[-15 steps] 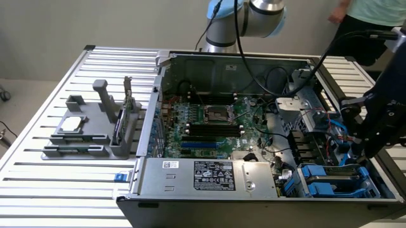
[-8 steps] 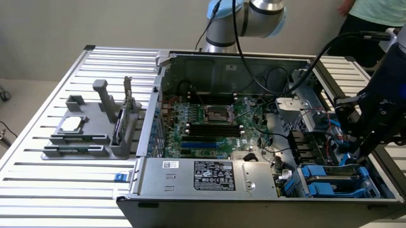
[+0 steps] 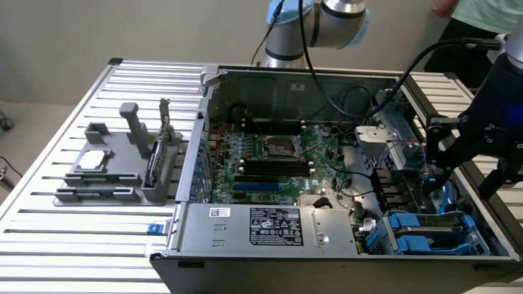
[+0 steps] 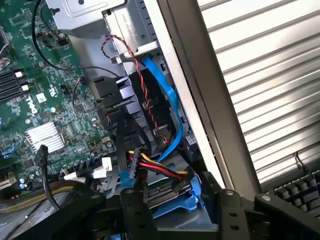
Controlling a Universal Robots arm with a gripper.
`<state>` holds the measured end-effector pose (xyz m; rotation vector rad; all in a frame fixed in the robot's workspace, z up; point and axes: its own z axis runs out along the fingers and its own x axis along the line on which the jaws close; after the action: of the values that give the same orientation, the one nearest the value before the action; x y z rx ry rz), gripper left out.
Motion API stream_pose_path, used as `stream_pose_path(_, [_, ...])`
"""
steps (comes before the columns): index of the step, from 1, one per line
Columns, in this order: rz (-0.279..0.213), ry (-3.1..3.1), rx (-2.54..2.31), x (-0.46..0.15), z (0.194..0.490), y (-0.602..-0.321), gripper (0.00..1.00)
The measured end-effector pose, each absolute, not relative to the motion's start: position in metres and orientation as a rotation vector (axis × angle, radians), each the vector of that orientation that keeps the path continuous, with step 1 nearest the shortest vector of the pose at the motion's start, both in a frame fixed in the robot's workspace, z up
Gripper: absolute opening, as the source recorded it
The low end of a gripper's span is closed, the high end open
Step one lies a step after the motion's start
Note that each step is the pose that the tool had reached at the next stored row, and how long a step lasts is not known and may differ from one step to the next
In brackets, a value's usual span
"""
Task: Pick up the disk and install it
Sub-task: 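Insert the first disk wire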
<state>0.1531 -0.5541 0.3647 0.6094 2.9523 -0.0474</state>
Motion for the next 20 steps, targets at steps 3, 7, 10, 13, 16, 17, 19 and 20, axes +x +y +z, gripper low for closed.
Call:
stream_pose_path(3, [-0.052,2.940,0.667,0.153,0.364,-0.554,0.58])
stream_pose_path(7, [-0.054,2.931,0.710,0.153,0.363,-0.556,0.58])
stream_pose_path(10, [-0.055,2.928,0.721,0.153,0.362,-0.563,0.58])
stream_pose_path(13, [-0.056,2.926,0.728,0.153,0.362,-0.571,0.58])
stream_pose_path(16, [-0.057,2.922,0.748,0.153,0.362,-0.574,0.58])
stream_pose_path(17, [-0.057,2.919,0.761,0.153,0.362,-0.575,0.56])
stream_pose_path(19, [-0.060,2.910,0.795,0.153,0.362,-0.575,0.49])
stream_pose_path(20, [-0.061,2.905,0.814,0.153,0.362,-0.575,0.43])
